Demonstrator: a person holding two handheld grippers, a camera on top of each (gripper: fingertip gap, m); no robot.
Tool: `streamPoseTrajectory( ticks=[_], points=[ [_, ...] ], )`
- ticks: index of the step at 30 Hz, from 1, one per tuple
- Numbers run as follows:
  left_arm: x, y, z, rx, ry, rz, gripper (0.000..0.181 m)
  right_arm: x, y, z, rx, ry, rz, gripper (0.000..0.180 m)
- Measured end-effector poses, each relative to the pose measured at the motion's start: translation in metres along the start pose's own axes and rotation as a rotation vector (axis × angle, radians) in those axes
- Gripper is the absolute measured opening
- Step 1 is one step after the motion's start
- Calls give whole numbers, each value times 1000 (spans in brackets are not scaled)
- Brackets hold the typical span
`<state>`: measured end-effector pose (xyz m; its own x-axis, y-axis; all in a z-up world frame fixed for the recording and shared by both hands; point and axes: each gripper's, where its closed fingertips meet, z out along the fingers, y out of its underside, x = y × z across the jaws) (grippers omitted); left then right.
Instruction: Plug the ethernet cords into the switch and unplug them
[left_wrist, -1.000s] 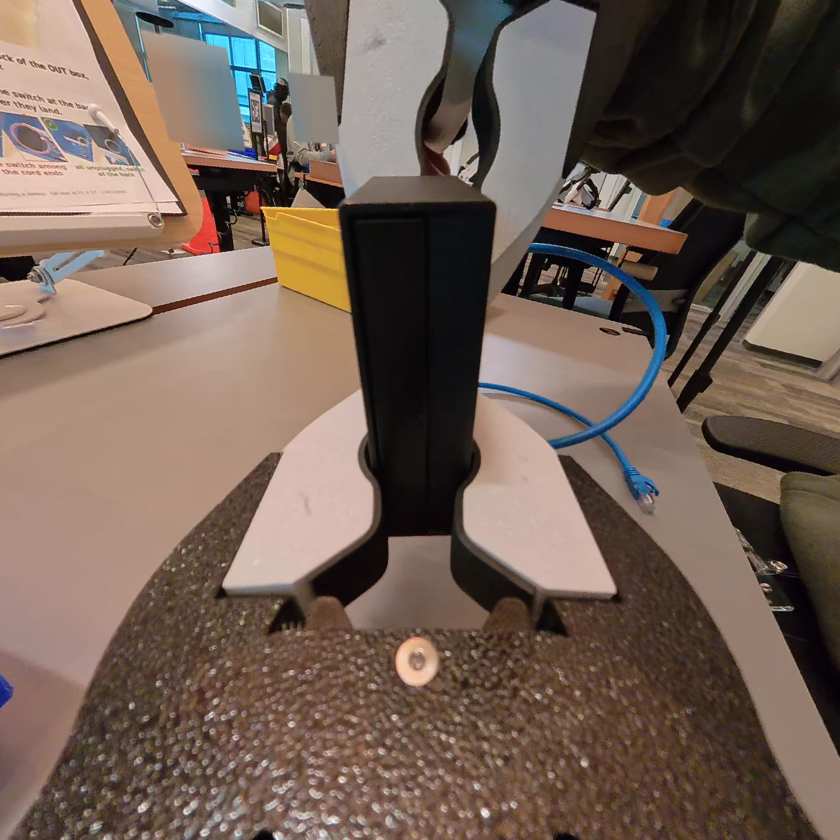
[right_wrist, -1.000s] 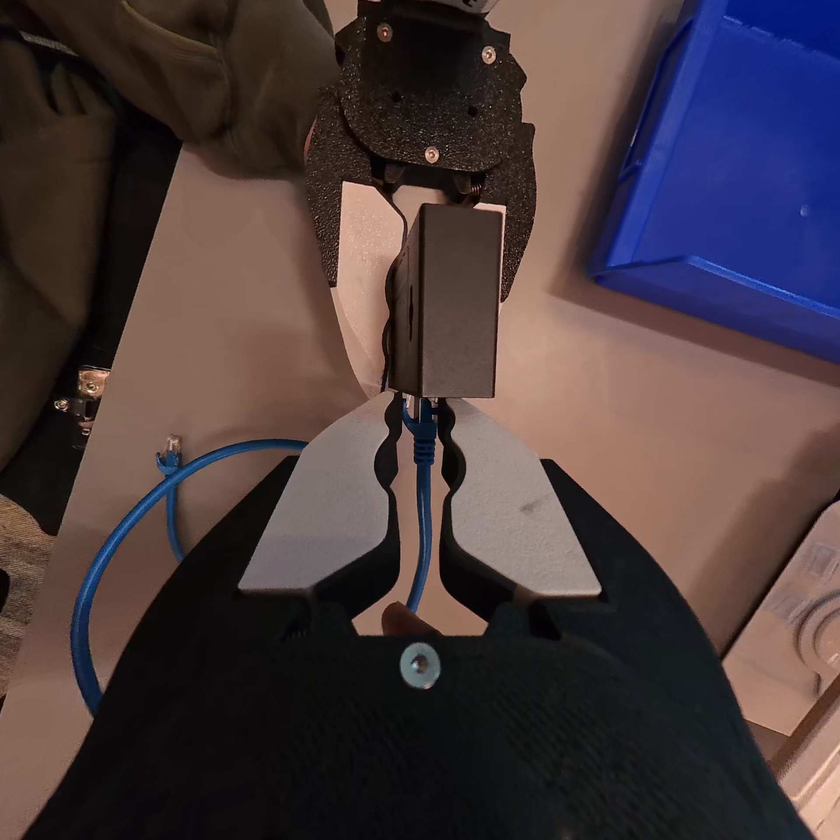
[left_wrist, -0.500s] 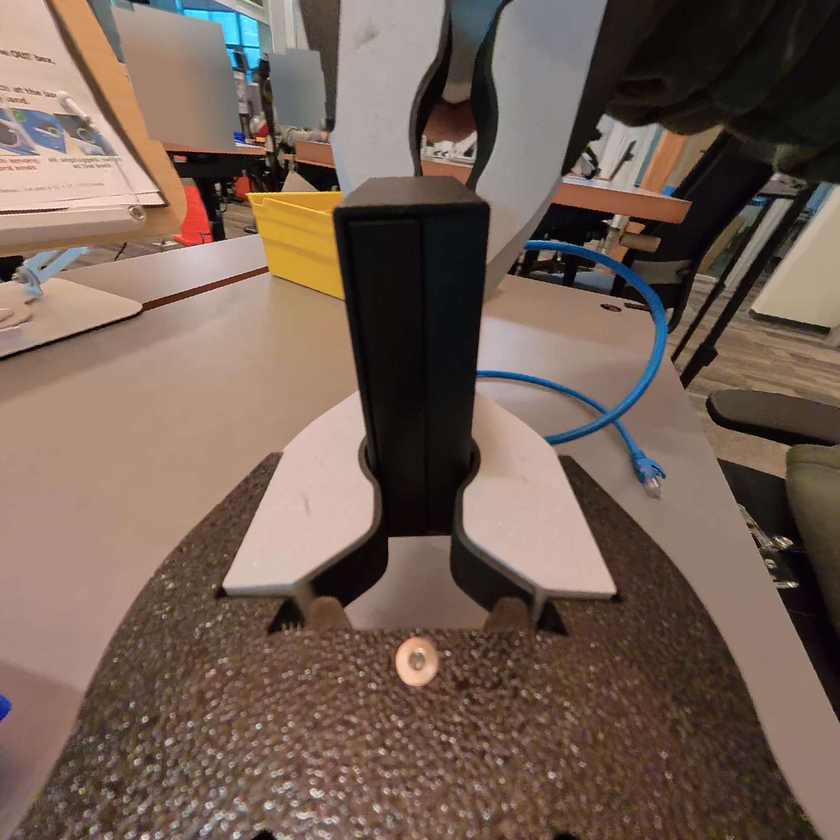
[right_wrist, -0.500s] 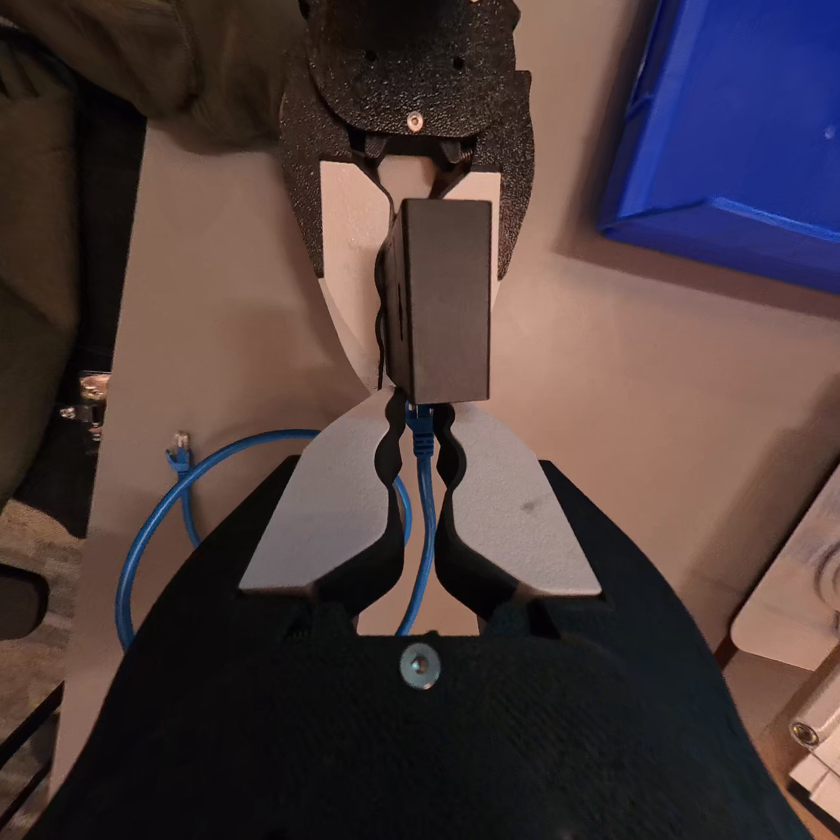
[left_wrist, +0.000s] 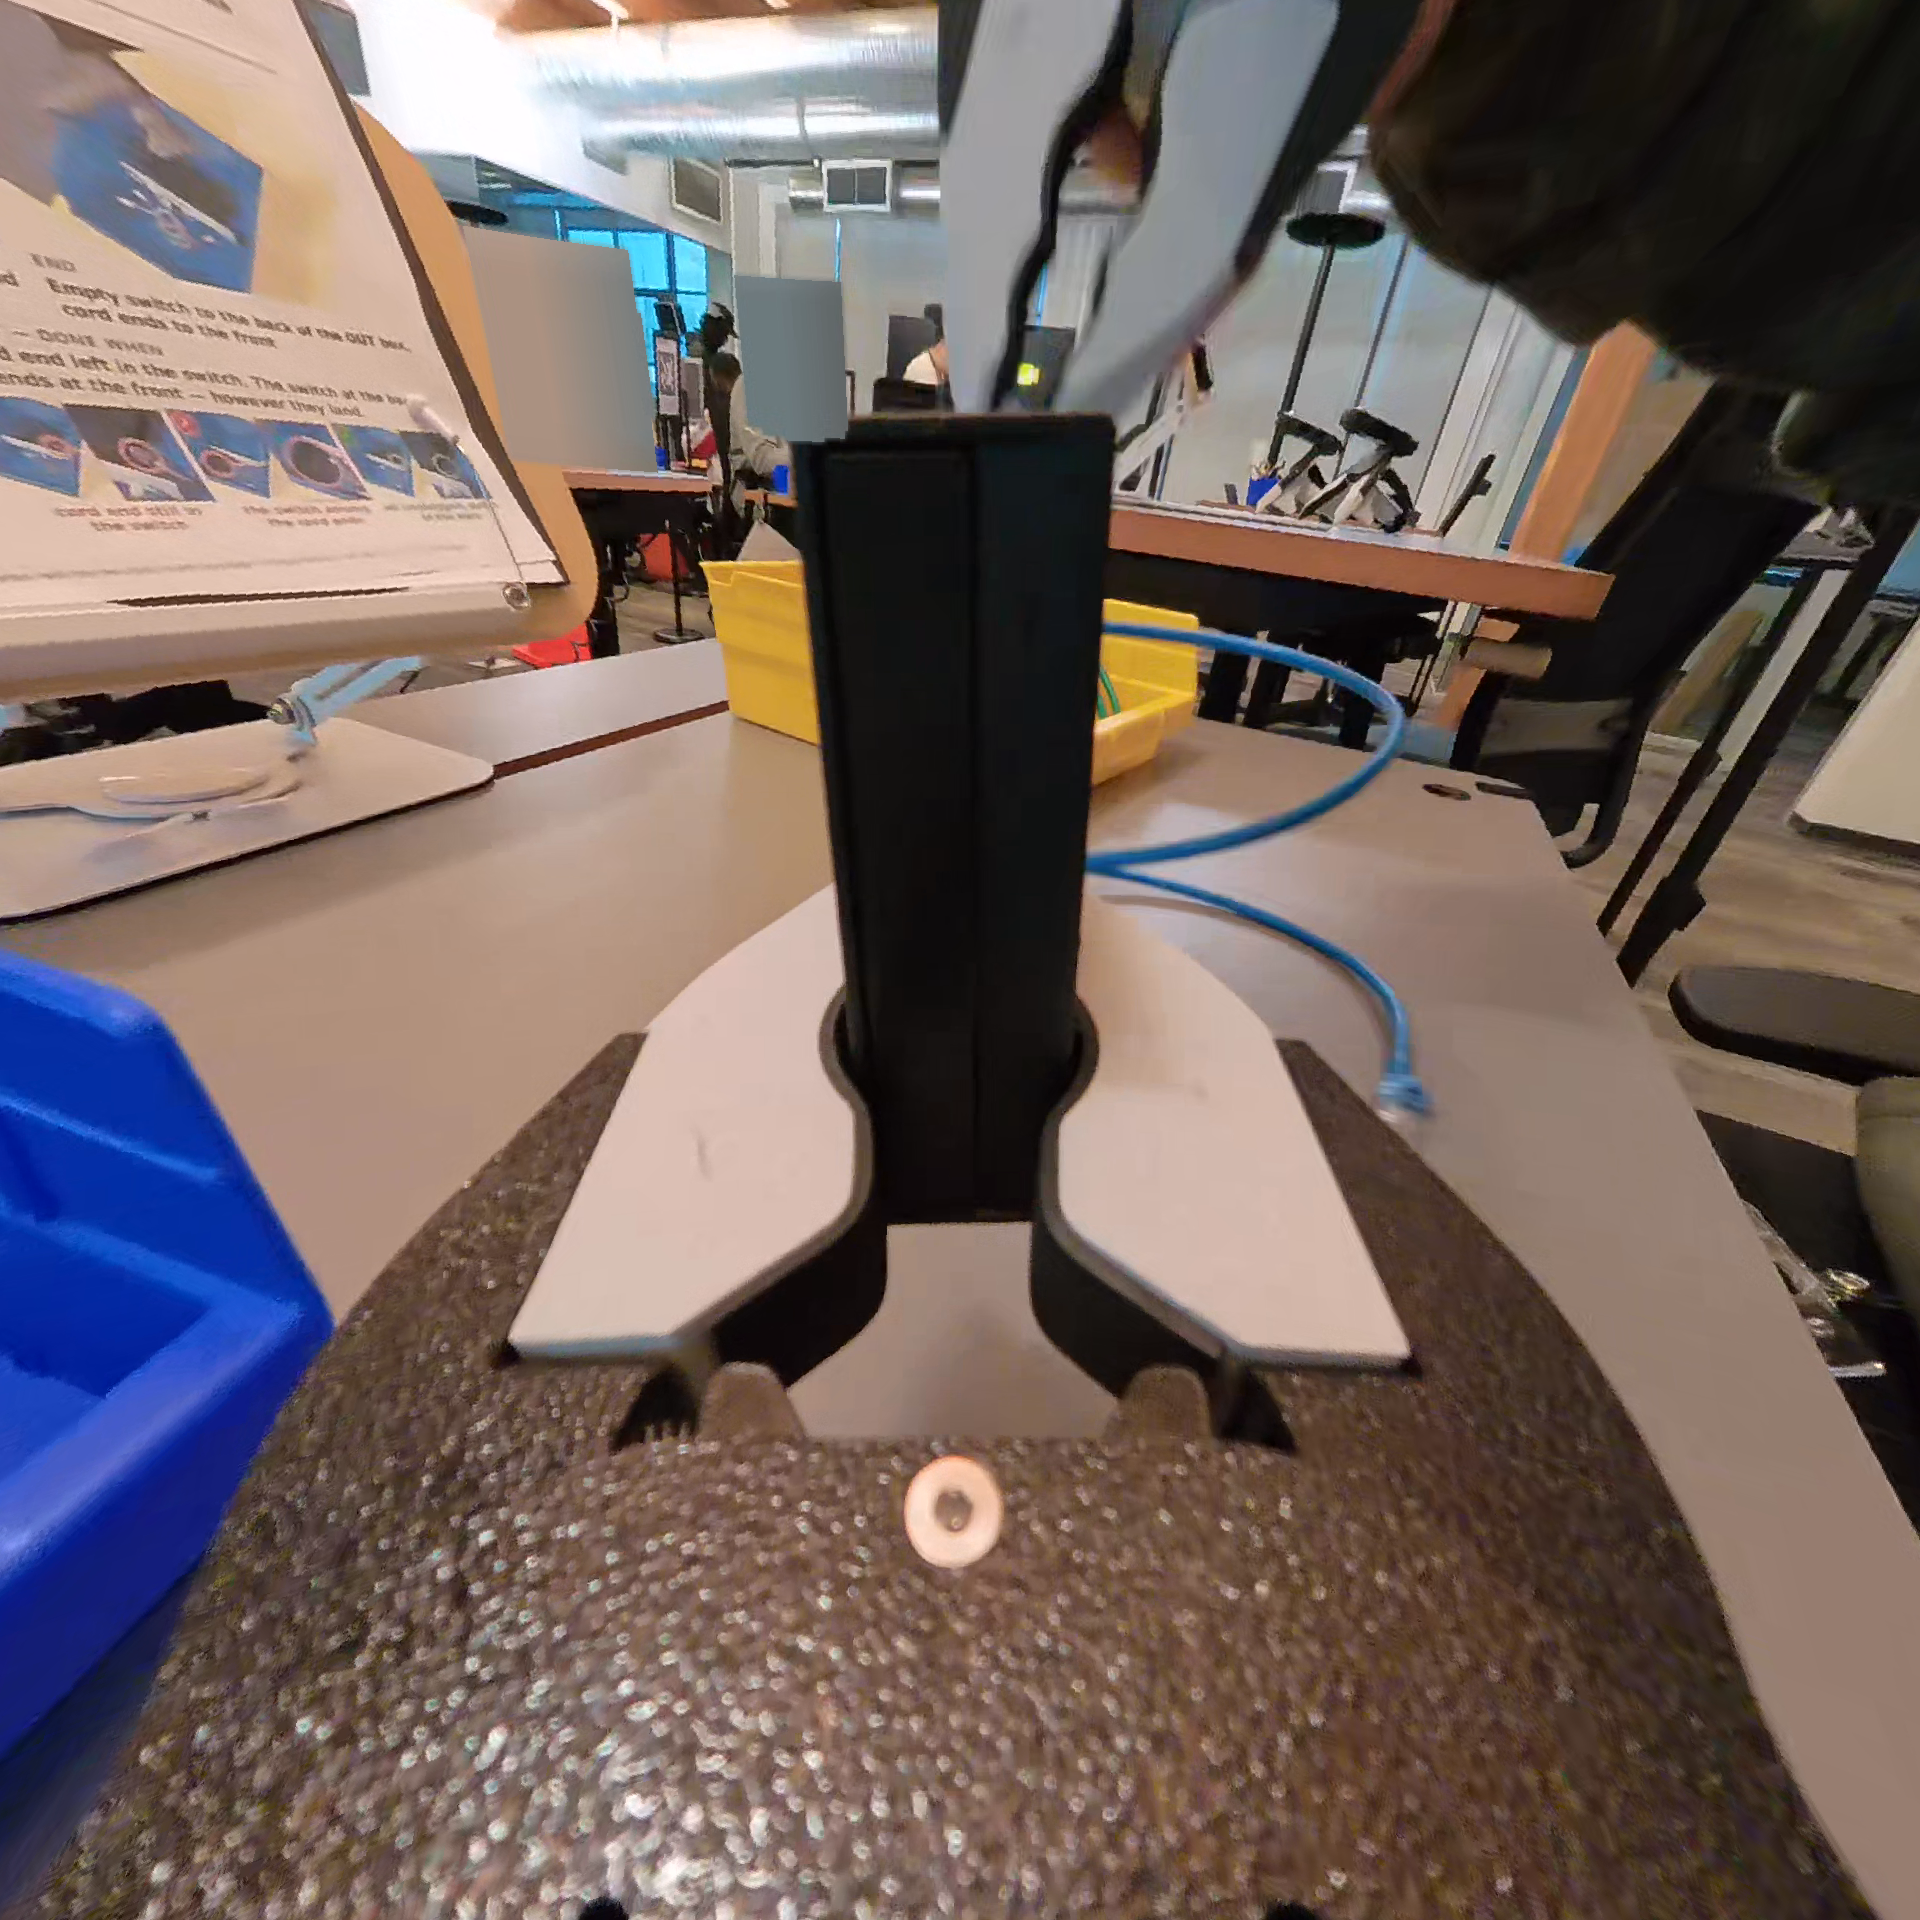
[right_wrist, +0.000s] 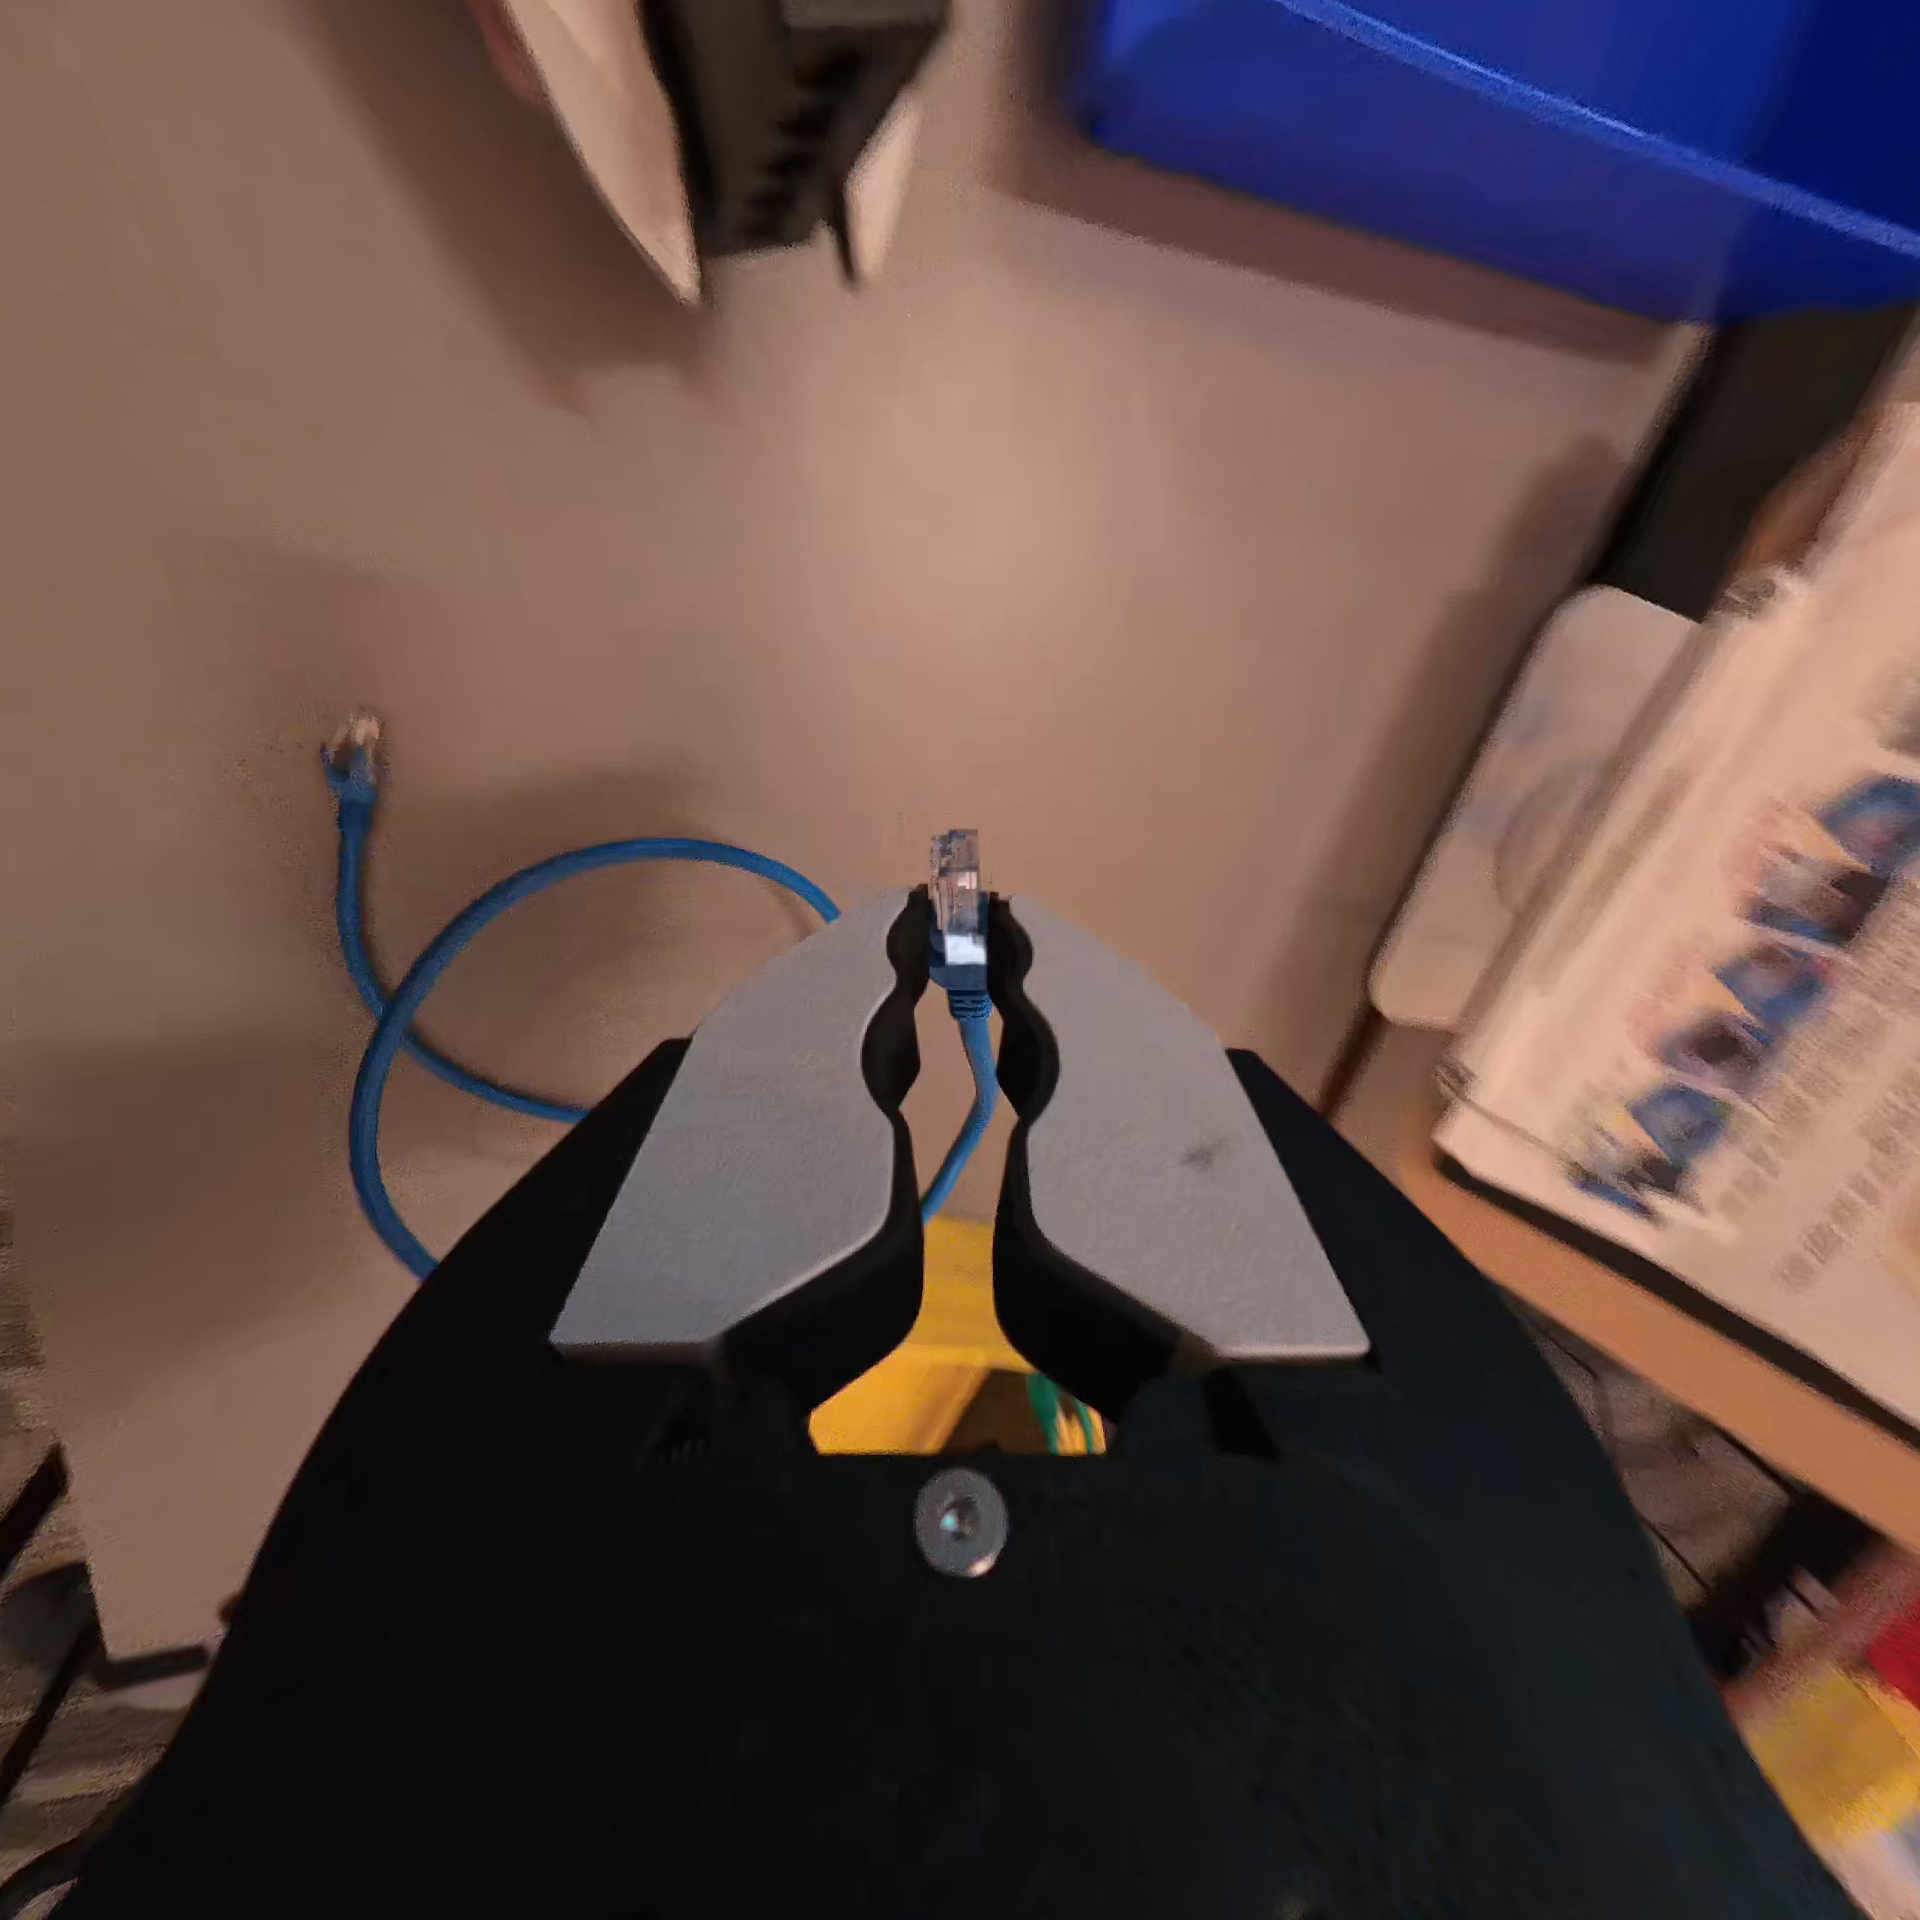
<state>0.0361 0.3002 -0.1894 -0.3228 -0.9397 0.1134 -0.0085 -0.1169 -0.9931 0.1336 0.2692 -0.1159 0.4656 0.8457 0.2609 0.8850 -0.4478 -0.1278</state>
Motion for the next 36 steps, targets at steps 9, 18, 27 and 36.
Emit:
streamPoseTrajectory(
  ticks=[9, 18, 27, 36],
  points=[
    [0, 1, 0, -2, 14, -28, 29, 61, 126, -187, -92, 420, 268, 11],
    [3, 4, 2, -23, 12, -25, 29, 75, 202, -304, -78, 710, 467, 11],
    [5, 5, 3, -33, 22, -27, 29, 72, 223, -332, -112, 828, 487, 11],
    [7, 3, 1, -16, 34, -33, 29, 71, 278, -242, -199, 688, 570, 11]
  ],
)
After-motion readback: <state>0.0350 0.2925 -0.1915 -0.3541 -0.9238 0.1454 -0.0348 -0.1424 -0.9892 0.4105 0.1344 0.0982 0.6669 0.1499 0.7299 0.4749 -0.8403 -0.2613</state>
